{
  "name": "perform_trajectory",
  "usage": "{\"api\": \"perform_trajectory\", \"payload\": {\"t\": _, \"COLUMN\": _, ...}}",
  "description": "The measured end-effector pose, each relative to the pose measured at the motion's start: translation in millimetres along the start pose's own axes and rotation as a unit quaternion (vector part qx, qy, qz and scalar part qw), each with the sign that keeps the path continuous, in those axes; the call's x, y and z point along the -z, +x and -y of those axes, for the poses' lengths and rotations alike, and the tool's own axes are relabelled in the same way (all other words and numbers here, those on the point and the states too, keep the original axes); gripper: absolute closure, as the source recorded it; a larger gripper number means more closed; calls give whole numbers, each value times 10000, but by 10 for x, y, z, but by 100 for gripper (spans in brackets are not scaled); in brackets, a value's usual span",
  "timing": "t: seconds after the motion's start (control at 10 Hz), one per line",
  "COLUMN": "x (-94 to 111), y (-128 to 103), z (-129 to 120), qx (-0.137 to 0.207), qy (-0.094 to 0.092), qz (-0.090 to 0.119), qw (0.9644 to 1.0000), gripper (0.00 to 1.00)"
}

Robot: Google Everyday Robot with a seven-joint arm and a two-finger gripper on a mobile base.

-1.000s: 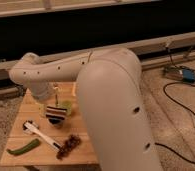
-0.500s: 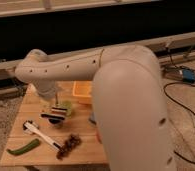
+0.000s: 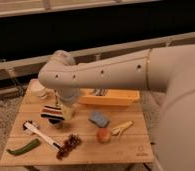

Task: Place banana in plastic cup

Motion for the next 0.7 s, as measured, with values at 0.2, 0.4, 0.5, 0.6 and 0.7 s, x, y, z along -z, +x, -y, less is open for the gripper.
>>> {"api": "perform_trajectory", "payload": {"t": 0.2, "x": 61, "y": 487, "z": 22, "qx": -140, "qy": -142, "qz": -67, "qw": 9998, "gripper": 20}}
{"api": "perform_trajectory", "payload": {"t": 0.4, "x": 56, "y": 974, "z": 89, "qx": -395, "qy": -324, "qz": -160, "qw": 9986, "gripper": 20}}
{"api": "perform_trajectory", "payload": {"t": 0.5, "x": 20, "y": 1252, "z": 148, "qx": -577, "qy": -432, "qz": -220, "qw": 9972, "gripper": 20}}
{"api": "perform_trajectory", "payload": {"t": 0.6, "x": -26, "y": 1514, "z": 214, "qx": -754, "qy": -510, "qz": -269, "qw": 9955, "gripper": 20}}
{"api": "perform_trajectory", "payload": {"t": 0.7, "x": -69, "y": 1703, "z": 272, "qx": -890, "qy": -527, "qz": -313, "qw": 9941, "gripper": 20}}
